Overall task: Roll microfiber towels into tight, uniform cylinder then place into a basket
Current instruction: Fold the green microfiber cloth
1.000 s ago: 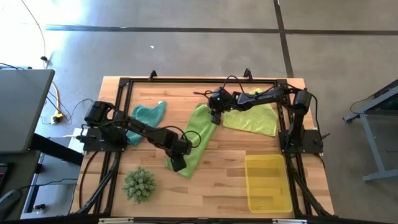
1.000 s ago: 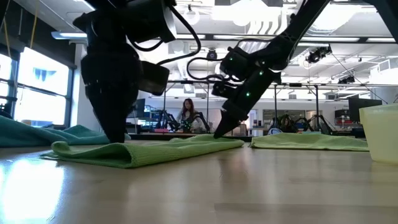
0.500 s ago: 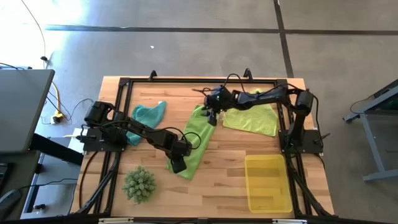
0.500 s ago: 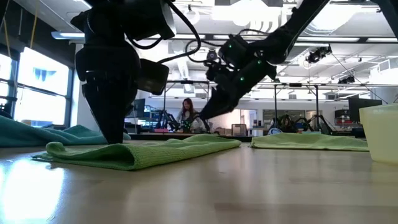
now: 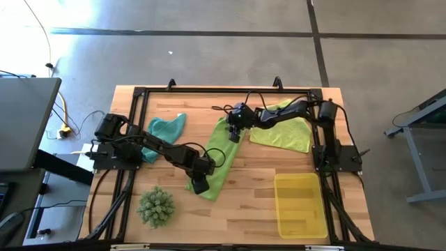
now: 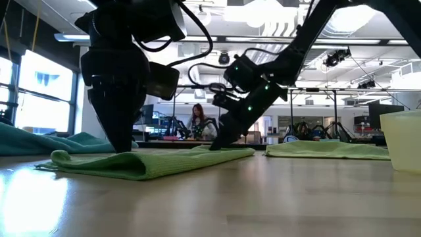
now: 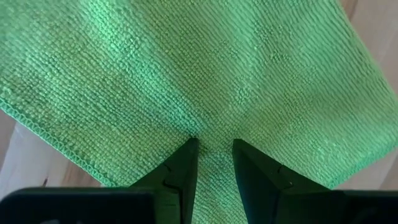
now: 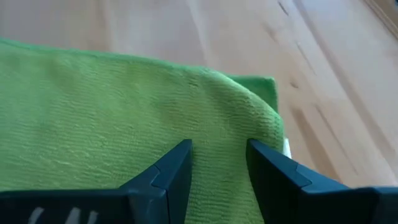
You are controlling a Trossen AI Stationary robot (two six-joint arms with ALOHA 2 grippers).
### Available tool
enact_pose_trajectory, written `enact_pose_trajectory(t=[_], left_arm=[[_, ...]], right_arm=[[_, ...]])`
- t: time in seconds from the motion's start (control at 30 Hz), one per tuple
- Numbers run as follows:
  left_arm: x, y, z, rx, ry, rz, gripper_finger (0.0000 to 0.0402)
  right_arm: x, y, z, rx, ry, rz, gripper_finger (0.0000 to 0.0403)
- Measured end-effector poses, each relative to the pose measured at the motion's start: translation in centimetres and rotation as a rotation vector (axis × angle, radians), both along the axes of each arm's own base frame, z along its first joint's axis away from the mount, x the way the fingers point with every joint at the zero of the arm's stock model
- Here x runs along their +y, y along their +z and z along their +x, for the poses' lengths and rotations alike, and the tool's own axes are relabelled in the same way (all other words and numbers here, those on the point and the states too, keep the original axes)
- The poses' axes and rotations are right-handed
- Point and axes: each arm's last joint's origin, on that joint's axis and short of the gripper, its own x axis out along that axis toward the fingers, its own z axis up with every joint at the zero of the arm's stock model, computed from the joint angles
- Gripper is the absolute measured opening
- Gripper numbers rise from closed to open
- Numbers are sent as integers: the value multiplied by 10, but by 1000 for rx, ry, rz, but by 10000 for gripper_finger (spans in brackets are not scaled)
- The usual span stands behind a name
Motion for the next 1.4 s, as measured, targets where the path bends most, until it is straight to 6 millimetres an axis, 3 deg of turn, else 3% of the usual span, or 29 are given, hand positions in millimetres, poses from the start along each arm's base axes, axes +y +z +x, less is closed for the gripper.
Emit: enact_pose_trajectory(t=[0.27,0.43,0.6,0.73,0.87,1.0,1.17,1.4], left_arm=[[0,0,2,-19,1,-4,94],[0,1,6,-63,-1,-14,94],[4,9,13,-94,-18,4,94],[4,15,18,-126,-84,39,94],[2,14,16,-116,-165,88,94],[-2,14,15,-108,-219,143,94],[-12,14,13,-102,-250,166,94],[-26,14,12,-126,-285,162,94]], right_arm=[[-17,0,-5,-10,-24,-36,145],[-18,7,-6,-17,-16,-53,145],[-3,33,-7,-40,-17,-10,145],[20,45,-11,6,-3,87,145],[40,35,-13,116,26,146,145],[48,24,-11,169,13,101,145],[43,14,-10,218,-58,-2,145],[25,12,-10,204,-26,-78,145]])
